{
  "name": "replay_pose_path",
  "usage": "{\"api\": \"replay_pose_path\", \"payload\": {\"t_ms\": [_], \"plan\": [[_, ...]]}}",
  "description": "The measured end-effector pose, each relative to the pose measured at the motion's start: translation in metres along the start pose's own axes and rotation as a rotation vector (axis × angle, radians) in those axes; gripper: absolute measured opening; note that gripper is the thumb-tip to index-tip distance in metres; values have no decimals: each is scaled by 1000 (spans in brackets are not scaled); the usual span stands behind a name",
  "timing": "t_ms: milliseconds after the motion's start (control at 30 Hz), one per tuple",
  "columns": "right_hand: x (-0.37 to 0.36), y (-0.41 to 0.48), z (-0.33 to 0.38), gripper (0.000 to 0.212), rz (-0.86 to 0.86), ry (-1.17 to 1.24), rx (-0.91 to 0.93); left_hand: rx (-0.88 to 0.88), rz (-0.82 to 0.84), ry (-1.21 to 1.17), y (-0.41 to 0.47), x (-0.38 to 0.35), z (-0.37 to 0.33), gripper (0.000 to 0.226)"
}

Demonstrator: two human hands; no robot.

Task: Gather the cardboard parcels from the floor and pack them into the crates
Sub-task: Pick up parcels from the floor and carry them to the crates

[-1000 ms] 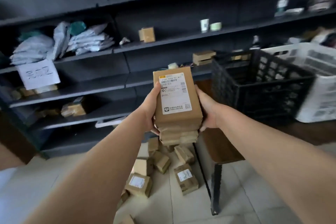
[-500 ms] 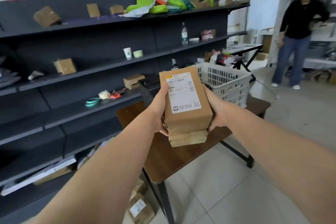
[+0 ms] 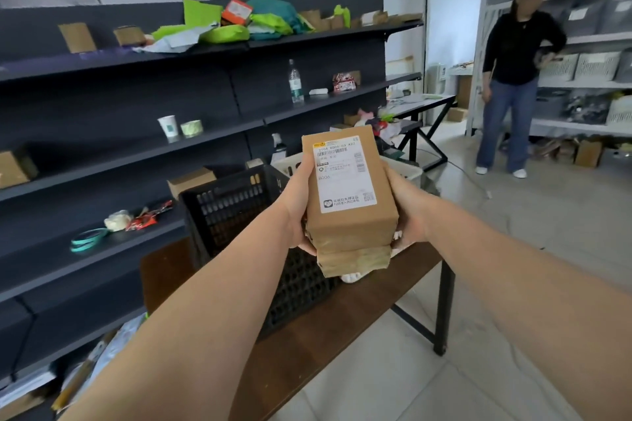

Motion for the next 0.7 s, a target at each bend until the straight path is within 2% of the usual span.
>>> {"api": "replay_pose_path", "payload": {"t_ms": [67, 267, 500, 700], "plan": [[21, 28, 21, 95, -15, 11, 30, -23, 13, -10, 24, -18, -25, 81], [48, 93, 67, 66, 19, 45, 71, -28, -33, -29, 82, -41, -70, 86], [43, 174, 108, 54, 93, 74, 107, -125, -64, -51, 154, -37, -120, 69], [40, 256, 132, 51, 133, 37, 106, -74, -74, -79, 240, -25, -147, 82]]}}
Point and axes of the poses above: each hand's wrist, its own y-axis towards the middle knuckle, its own x-axis out of the back of the hand, z = x × y, the point moved 10 cm from there along y, towards the middle knuckle, and after that the axes turned 6 degrees about x, right-handed, at the moved point
